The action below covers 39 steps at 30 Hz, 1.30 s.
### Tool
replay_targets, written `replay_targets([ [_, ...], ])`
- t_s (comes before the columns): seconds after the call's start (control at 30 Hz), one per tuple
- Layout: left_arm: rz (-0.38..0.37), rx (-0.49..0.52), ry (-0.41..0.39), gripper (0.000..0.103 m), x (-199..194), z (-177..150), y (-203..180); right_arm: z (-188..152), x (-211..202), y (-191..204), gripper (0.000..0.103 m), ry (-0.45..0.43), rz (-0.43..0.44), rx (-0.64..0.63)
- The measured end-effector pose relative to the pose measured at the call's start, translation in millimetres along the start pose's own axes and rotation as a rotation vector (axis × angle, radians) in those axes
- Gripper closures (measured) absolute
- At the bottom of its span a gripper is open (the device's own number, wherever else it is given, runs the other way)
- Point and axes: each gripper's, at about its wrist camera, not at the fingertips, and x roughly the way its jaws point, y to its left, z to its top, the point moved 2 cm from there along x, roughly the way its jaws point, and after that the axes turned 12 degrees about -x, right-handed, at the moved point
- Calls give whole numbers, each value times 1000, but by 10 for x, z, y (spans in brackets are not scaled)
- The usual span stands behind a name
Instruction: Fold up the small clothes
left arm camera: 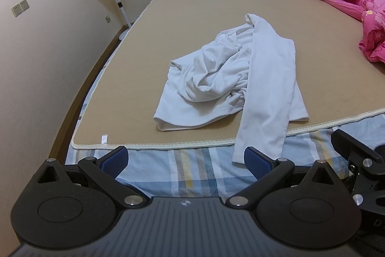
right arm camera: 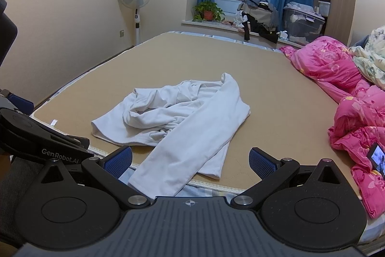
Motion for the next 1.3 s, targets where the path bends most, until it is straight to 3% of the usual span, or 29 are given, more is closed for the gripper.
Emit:
replay_targets([
  [0.3, -21, -65, 57, 1, 407, 226, 207, 11, 252, -110, 1, 43, -8, 32],
  [0.57, -26, -114, 12, 1, 1268, 1145, 340, 243, 1030, -821, 1, 57, -74, 134],
  [0.67, -62, -63, 9, 1, 1796, 1518, 174, 484, 1608, -1233, 1, 40, -99, 166],
  [0.77, -100, 49, 32, 1, 2402, 1780, -102, 769, 2391, -1666, 1, 36, -69, 235],
  [0.93, -150, 156, 153, 1, 3343, 1997, -435, 1169, 3944, -2208, 1, 132, -4, 365],
  [1.1, -173, 209, 295, 2, 3984, 1986, -620, 1307, 5314, -2269, 1, 258, -15, 355],
  [1.13, -162, 219, 299, 4, 4044, 1978, -650, 1277, 5552, -2271, 1, 301, -22, 369],
  [1.17, -155, 223, 292, 18, 4078, 1978, -657, 1236, 5717, -2274, 1, 331, -37, 380],
  [1.2, -156, 218, 285, 40, 4102, 1983, -645, 1188, 5880, -2268, 7, 359, -46, 382],
  [1.23, -174, 189, 293, 52, 4104, 2010, -613, 1146, 5982, -2249, 15, 379, -46, 369],
  [1.27, -184, 138, 294, 83, 4081, 2051, -556, 1111, 6056, -2232, 60, 401, -36, 347],
  [1.3, -187, 93, 288, 97, 4040, 2100, -491, 1081, 6081, -2221, 87, 418, -25, 318],
])
